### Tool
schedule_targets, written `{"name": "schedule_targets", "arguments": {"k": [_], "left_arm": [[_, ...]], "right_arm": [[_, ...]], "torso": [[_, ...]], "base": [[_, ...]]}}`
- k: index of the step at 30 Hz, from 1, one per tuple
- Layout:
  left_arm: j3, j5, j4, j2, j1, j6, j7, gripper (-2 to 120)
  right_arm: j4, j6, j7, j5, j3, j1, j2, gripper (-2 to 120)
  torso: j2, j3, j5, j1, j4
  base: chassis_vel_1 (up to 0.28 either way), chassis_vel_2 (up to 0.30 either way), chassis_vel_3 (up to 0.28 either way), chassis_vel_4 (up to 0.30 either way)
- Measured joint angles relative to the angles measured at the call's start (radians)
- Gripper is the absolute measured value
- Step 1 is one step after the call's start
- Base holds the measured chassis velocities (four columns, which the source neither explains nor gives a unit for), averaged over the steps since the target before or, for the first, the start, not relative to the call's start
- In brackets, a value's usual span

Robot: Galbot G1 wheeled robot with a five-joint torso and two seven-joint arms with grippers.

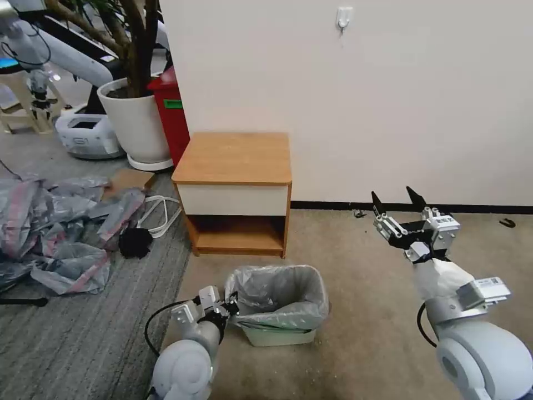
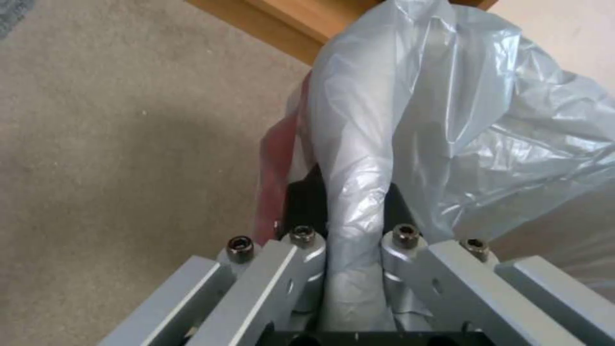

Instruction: Pick up the garbage bag from the table and place it over the trash can.

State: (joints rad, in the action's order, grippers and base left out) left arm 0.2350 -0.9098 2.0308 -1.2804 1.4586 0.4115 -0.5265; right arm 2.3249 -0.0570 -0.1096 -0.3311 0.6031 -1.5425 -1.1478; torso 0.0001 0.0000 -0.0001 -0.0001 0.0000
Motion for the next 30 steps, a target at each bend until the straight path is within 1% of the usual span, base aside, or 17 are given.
{"name": "schedule_targets", "arguments": {"k": [1,4,5,7,12,15,22,26,30], "left_arm": [[0.000,0.000,0.000,0.000,0.000,0.000,0.000,5],[-0.009,0.021,-0.002,-0.001,0.000,0.000,-0.001,5],[-0.009,0.021,-0.002,-0.001,0.000,0.000,-0.001,5],[-0.010,0.029,-0.001,-0.002,0.001,0.000,-0.002,5],[-0.009,0.031,0.004,-0.001,0.005,0.005,-0.008,5],[-0.008,0.031,0.006,-0.001,0.006,0.016,-0.023,5],[-0.008,0.029,0.010,0.000,0.006,0.030,-0.031,5],[-0.004,0.026,0.015,0.003,0.007,0.043,-0.032,5],[0.000,0.025,0.025,0.010,0.007,0.045,-0.030,5]], "right_arm": [[0.000,0.000,0.000,0.000,0.000,0.000,0.000,89],[0.000,0.001,0.000,0.006,-0.011,-0.006,-0.015,102],[0.000,0.001,0.000,0.006,-0.011,-0.006,-0.015,102],[0.000,0.001,0.000,0.008,-0.015,-0.006,-0.015,107],[0.000,0.001,0.000,0.008,-0.017,-0.005,-0.015,112],[0.000,0.001,0.000,0.008,-0.020,-0.004,-0.016,114],[-0.001,0.001,0.001,0.008,-0.022,-0.005,-0.017,112],[-0.007,0.005,0.001,0.008,-0.021,-0.008,-0.015,105],[-0.010,0.005,0.001,0.008,-0.027,-0.004,-0.014,100]], "torso": [[0.000,0.000,0.0000,0.000,0.0000],[0.000,0.000,-0.0001,0.000,0.0000],[0.000,0.000,-0.0001,0.000,0.0000],[0.000,0.000,0.0000,0.000,0.0000],[0.000,0.000,0.0001,0.000,0.0000],[0.000,0.000,0.0001,0.000,0.0001],[0.000,0.000,0.0001,0.000,0.0000],[0.000,0.000,0.0000,0.000,0.0000],[0.000,0.000,0.0000,0.000,0.0000]], "base": [[0.000,0.000,0.000,0.000],[0.000,0.000,0.000,0.000],[0.000,0.000,0.000,0.000],[0.000,0.000,0.000,0.000],[0.000,0.000,0.000,0.000],[0.000,0.000,0.000,0.000],[0.000,0.000,0.000,0.000],[0.000,0.000,0.000,0.000],[0.000,0.000,0.000,0.000]]}}
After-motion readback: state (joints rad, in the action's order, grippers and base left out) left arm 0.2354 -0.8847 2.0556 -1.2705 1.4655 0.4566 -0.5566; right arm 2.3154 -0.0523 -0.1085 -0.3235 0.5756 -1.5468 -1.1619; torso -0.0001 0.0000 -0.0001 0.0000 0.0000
